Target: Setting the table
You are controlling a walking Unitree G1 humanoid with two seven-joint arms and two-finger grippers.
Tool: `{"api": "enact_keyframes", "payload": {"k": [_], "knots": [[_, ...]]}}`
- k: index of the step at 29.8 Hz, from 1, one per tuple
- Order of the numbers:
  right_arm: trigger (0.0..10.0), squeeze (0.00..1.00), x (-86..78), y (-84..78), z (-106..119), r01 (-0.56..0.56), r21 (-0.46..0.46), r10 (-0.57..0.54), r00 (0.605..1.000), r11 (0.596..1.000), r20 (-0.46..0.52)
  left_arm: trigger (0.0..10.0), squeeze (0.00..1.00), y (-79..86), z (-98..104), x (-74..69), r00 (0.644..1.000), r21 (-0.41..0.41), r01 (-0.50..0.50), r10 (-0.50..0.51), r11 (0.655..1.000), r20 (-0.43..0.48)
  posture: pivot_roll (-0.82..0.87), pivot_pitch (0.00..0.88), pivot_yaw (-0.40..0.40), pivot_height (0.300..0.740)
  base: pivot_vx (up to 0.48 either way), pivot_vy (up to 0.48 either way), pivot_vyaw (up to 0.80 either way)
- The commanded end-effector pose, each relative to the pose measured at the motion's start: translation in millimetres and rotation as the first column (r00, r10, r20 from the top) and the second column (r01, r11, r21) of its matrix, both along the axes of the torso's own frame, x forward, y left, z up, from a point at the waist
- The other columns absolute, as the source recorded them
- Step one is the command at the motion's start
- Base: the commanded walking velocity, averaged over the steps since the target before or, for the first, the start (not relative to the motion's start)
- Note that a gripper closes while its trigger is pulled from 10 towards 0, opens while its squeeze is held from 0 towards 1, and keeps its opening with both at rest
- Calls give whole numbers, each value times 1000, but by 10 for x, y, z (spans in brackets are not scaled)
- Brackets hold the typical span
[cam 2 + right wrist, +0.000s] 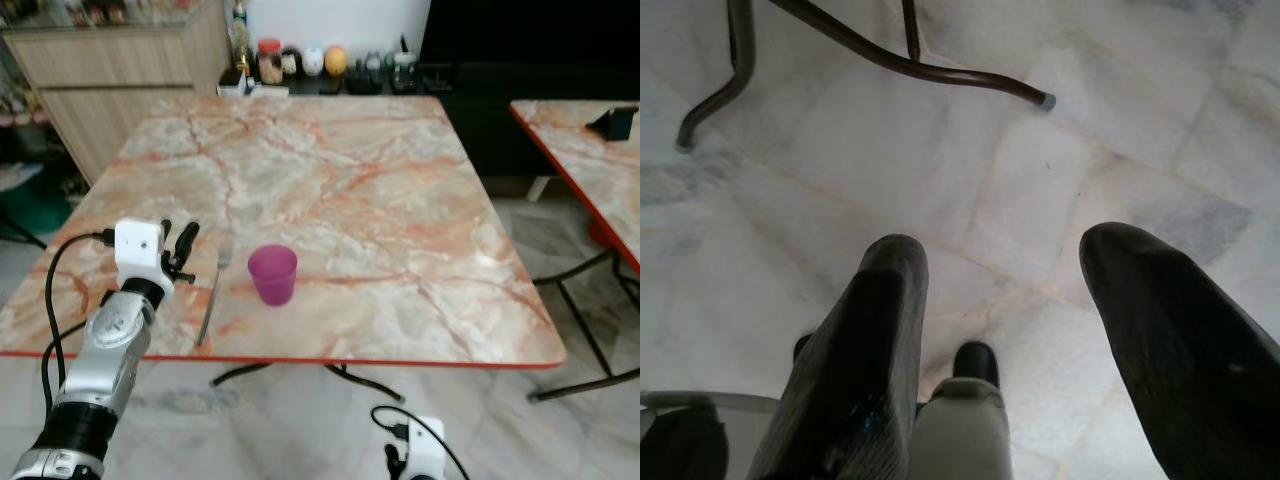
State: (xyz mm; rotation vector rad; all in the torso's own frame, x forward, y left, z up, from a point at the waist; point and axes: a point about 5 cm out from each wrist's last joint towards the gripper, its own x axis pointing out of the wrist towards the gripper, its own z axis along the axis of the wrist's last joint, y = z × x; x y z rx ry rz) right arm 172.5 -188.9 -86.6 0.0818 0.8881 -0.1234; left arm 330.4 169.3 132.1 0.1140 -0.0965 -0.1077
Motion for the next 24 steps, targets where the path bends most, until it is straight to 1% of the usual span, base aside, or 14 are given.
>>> {"api": "enact_keyframes", "payload": {"k": [1, 4, 6, 8, 9, 10, 16, 17, 23, 24], "knots": [[10000, 0, -62, -54, -22, 7, -11, -7, 1000, 1000, -23, 10000, 0, 4, -64, -19, 999, 11, 7, -6, 1000, -34, 76, 0, 2, 740, 0, 0, 0], [10000, 0, -62, -55, -23, 5, -11, -5, 1000, 1000, -25, 10000, 0, 16, -111, -30, 998, 39, 17, -14, 999, -69, 78, 0, 2, 740, 0, 0, 0], [10000, 0, -64, -52, -25, 2, -11, -3, 1000, 1000, -27, 10000, 0, 36, -177, -47, 994, 51, 28, -22, 998, -111, 78, 0, 2, 740, 0, 0, 0], [10000, 0, -64, -52, -25, 2, -11, -2, 1000, 1000, -28, 10000, 0, 38, -189, -52, 993, 52, 31, -25, 998, -119, 78, 0, 2, 740, 0, 0, 0], [10000, 0, -64, -50, -25, 1, -10, -2, 1000, 1000, -28, 10000, 988, 47, -227, -58, 989, 69, 35, -25, 997, -144, 79, 0, 2, 740, 0, 0, 0], [10000, 0, -64, -48, -26, 0, -10, 0, 1000, 1000, -29, 10000, 1000, 50, -250, -62, 987, 75, 37, -24, 996, -158, 79, 0, 2, 740, 0, 0, 0], [10000, 0, -62, -53, -24, -3, -10, 3, 1000, 1000, -30, 10000, 1000, 25, -267, -44, 983, 92, 44, -27, 995, -180, 79, 0, -1, 740, 0, 0, 0], [10000, 0, -60, -54, -24, -4, -11, 4, 1000, 1000, -30, 10000, 0, 14, -273, -37, 981, 99, 53, -34, 994, -190, 79, 0, -1, 740, 0, 0, 0], [10000, 0, -59, -54, -24, -7, -12, 7, 999, 1000, -33, 10000, 0, 15, -299, -19, 976, 111, 55, -31, 992, -214, 80, 0, -6, 740, 0, 0, 0], [10000, 0, -57, -55, -23, -8, -12, 8, 999, 1000, -33, 10000, 725, 14, -304, -13, 975, 112, 54, -29, 992, -219, 82, 0, -7, 740, 0, 0, 0]]}}
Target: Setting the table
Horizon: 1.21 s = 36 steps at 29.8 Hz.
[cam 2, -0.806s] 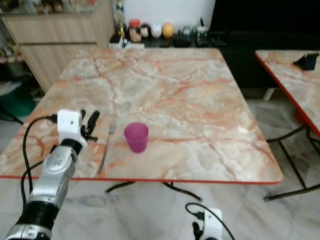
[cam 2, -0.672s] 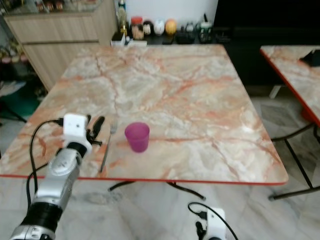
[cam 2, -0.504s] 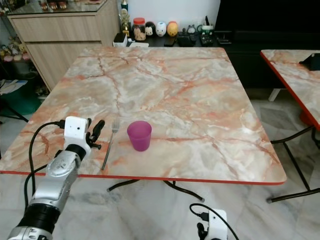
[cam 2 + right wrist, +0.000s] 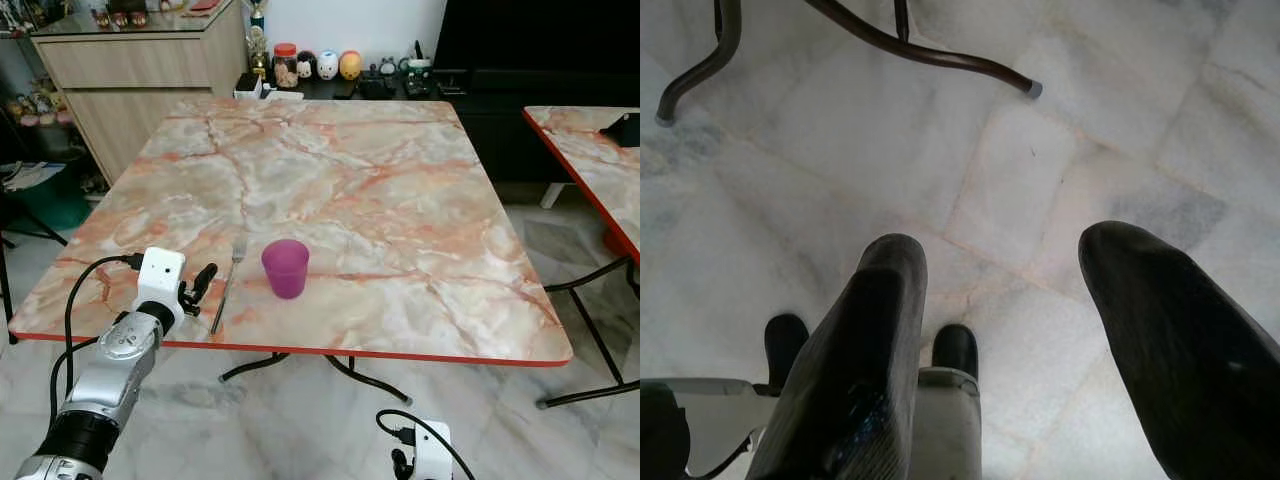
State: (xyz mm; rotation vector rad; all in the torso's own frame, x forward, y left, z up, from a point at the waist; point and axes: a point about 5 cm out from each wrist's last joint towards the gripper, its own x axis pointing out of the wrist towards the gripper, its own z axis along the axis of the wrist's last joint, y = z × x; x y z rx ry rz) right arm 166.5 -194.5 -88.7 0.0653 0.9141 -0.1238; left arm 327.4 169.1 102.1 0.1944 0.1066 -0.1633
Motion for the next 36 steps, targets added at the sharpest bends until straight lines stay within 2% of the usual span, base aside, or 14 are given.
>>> {"api": "enact_keyframes", "payload": {"k": [1, 4, 5, 6, 7, 25, 36], "knots": [[10000, 0, 4, -1, 0, -2, 0, 2, 1000, 1000, -6, 10000, 1000, 12, -11, 27, 1000, 24, 1, -1, 1000, -26, 84, 0, -8, 740, 0, 0, 0], [10000, 0, 5, -7, 1, 6, -4, -6, 1000, 1000, -4, 10000, 1000, -17, -28, 42, 999, 3, 6, -5, 1000, -48, 83, 0, -9, 740, 0, 0, 0], [10000, 0, 6, -9, 2, 8, -5, -8, 1000, 1000, -3, 10000, 851, -35, -33, 49, 998, -7, 12, -13, 1000, -56, 80, 0, -10, 740, 0, 0, 0], [10000, 0, 6, -11, 3, 10, -6, -10, 1000, 1000, -2, 10000, 376, -49, -36, 55, 998, -15, 18, -19, 1000, -63, 80, 0, -10, 740, 0, 0, 0], [10000, 0, 7, -12, 3, 12, -6, -12, 1000, 1000, -2, 10000, 0, -60, -37, 61, 998, -21, 19, -20, 1000, -66, 80, 0, -10, 740, 0, 0, 0], [10000, 0, 15, -15, 6, 17, -11, -17, 1000, 1000, -3, 10000, 0, -164, -22, 261, 996, -40, 5, -9, 999, -84, 73, 0, -12, 740, 0, 0, 0], [10000, 0, 10, -17, 4, 21, -13, -21, 1000, 1000, -2, 10000, 0, -207, -26, 333, 997, -47, -5, 1, 999, -79, 57, 0, -9, 740, 0, 0, 0]]}}
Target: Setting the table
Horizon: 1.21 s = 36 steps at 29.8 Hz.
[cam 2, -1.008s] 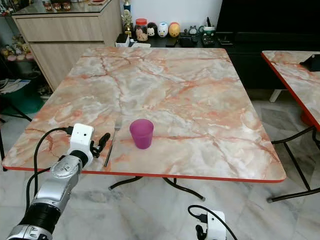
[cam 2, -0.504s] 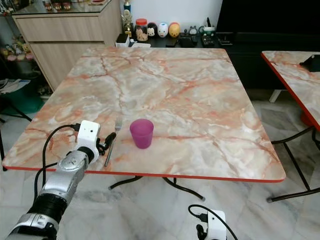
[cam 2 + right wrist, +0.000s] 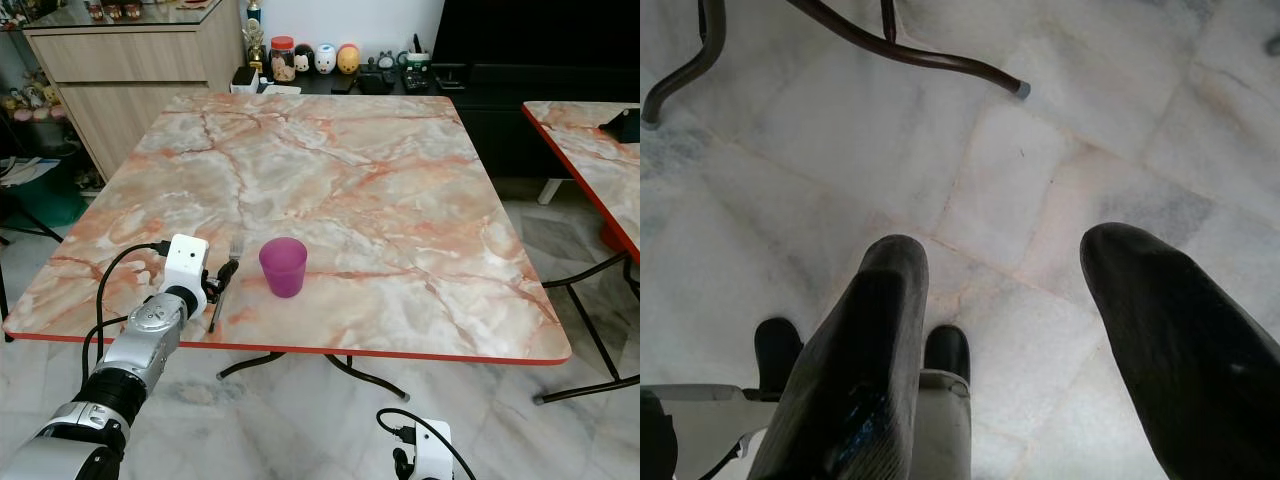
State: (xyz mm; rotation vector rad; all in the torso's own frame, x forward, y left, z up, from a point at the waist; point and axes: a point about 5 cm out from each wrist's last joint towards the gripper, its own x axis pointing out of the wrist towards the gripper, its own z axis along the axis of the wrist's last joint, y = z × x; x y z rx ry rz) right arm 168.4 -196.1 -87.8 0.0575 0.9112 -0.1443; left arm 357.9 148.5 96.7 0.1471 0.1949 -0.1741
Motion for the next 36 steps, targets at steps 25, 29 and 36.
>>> {"api": "enact_keyframes", "payload": {"k": [25, 29, 36], "knots": [[10000, 0, -11, -8, -4, 6, 1, -6, 1000, 1000, -1, 10000, 0, -90, -72, 30, 999, 6, 44, -44, 999, 15, 51, 0, -12, 740, 0, 0, 0], [10000, 0, -12, -7, -4, 6, 1, -6, 1000, 1000, -2, 10000, 0, -101, -68, 35, 999, 8, 47, -47, 999, 17, 51, 0, -12, 740, 0, 0, 0], [10000, 0, -13, -6, -5, 6, 1, -6, 1000, 1000, -3, 10000, 0, -128, -104, 29, 999, 22, 44, -44, 999, 4, 47, 0, -10, 740, 0, 0, 0]]}}
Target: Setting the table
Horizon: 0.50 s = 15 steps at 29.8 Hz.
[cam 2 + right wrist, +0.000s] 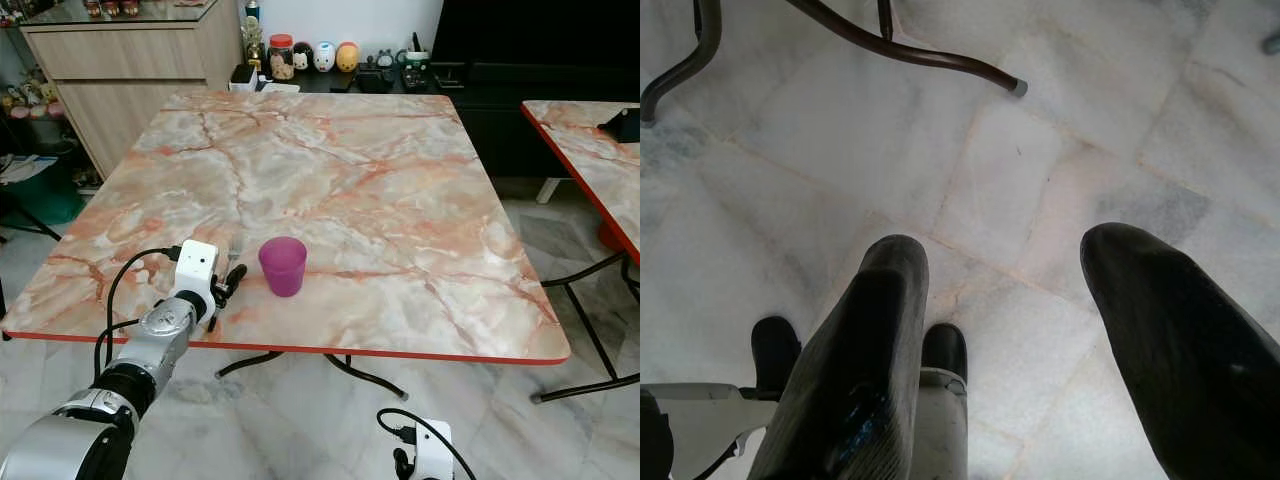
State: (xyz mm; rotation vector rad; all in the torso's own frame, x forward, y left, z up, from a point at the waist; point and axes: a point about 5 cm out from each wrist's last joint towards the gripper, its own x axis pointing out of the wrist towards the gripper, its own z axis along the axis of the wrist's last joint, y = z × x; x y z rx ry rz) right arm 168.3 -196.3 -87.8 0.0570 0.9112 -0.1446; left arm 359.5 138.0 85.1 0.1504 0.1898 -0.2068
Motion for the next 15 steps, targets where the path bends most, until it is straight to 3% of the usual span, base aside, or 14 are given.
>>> {"api": "enact_keyframes", "payload": {"k": [1, 10, 15], "knots": [[10000, 0, -12, -5, -5, 6, 1, -6, 1000, 1000, -3, 10000, 0, -23, 11, 13, 1000, 22, 10, -11, 1000, 2, 47, 0, -10, 740, 0, 0, 0], [10000, 0, -16, -8, -7, 7, 0, -7, 1000, 1000, -6, 10000, 0, -36, -43, 6, 1000, 46, 15, -14, 999, -26, 39, 0, -7, 740, 0, 0, 0], [10000, 0, -15, -5, -6, 4, 1, -4, 1000, 1000, -5, 10000, 0, -25, -111, -15, 996, 16, 4, -2, 1000, -84, 40, 0, -7, 740, 0, 0, 0]]}}
